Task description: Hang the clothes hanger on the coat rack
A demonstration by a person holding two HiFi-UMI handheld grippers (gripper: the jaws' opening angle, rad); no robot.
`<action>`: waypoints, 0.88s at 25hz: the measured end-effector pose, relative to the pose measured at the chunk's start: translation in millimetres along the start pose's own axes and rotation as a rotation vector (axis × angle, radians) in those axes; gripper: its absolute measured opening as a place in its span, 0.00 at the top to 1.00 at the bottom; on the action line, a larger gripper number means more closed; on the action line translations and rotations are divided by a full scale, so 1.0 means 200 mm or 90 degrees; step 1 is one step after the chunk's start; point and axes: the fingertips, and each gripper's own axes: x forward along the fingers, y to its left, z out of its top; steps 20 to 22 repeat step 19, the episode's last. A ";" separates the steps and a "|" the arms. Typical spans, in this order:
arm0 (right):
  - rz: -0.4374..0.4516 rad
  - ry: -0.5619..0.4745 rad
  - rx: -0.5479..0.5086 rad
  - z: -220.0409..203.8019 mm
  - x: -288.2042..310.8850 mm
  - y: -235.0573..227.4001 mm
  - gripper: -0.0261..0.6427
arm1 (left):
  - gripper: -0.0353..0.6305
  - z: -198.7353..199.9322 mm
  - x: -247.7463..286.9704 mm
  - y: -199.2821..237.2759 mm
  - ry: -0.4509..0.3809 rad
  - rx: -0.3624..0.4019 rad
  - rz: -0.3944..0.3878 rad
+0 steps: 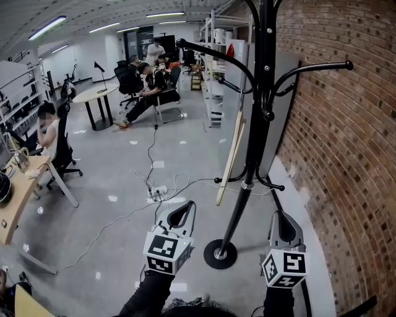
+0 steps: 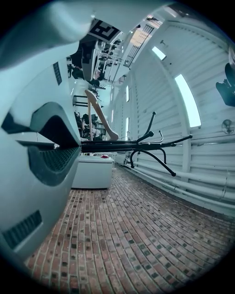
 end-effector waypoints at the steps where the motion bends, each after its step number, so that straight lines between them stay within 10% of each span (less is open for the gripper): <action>1: -0.001 0.001 -0.001 0.00 0.00 0.00 0.95 | 0.94 0.00 0.00 0.00 0.000 0.001 0.001; 22: 0.007 0.021 -0.013 -0.07 0.02 0.03 0.95 | 0.94 -0.07 0.00 0.03 0.019 0.008 0.001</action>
